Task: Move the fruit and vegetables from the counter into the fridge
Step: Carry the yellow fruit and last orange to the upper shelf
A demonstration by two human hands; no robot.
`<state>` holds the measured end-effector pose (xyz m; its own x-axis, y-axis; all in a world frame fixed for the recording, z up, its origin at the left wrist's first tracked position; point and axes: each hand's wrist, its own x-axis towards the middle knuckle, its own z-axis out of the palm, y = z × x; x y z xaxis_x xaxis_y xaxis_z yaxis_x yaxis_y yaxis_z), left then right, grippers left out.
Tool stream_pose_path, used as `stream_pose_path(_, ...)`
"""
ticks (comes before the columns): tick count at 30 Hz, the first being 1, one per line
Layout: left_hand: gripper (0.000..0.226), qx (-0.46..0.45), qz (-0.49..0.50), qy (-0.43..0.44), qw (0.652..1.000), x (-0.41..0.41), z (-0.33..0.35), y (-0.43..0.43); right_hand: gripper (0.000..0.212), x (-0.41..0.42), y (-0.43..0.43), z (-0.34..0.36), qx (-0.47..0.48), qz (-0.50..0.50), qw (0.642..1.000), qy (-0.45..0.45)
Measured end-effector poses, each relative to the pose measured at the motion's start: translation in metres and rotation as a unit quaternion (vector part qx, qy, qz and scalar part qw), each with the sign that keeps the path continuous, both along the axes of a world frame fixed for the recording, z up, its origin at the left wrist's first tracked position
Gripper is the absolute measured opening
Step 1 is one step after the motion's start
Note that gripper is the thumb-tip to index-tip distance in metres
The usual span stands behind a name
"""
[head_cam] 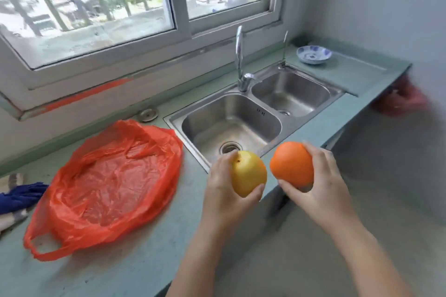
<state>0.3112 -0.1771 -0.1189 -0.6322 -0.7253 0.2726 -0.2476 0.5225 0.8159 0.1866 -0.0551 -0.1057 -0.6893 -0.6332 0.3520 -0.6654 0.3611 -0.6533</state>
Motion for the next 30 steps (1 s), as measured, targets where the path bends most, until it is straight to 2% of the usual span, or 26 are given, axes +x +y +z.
stream_pose_path(4, 0.074, 0.006, -0.104, 0.001, 0.995, -0.065, 0.007, 0.049, 0.081, -0.040, 0.070, 0.004, -0.018, -0.095, 0.995, 0.013)
stream_pose_path(9, 0.060, -0.001, -0.207, 0.009, 0.978, -0.150, 0.021, 0.125, 0.083, -0.097, 0.164, 0.013, -0.023, -0.181, 0.982, 0.051)
stream_pose_path(15, 0.073, -0.028, -0.312, 0.012, 0.950, -0.238, 0.038, 0.238, 0.083, -0.151, 0.287, 0.028, -0.028, -0.272, 0.959, 0.080)
stream_pose_path(19, 0.073, -0.044, -0.362, 0.027, 0.931, -0.282, 0.048, 0.314, 0.083, -0.174, 0.367, 0.035, -0.031, -0.332, 0.937, 0.099)
stream_pose_path(26, 0.072, -0.045, -0.483, 0.038, 0.874, -0.327, 0.053, 0.443, 0.085, -0.171, 0.494, 0.038, -0.032, -0.458, 0.882, 0.106)
stream_pose_path(30, 0.074, -0.042, -0.557, 0.034, 0.829, -0.342, 0.047, 0.512, 0.084, -0.154, 0.557, 0.036, -0.027, -0.549, 0.830, 0.097)
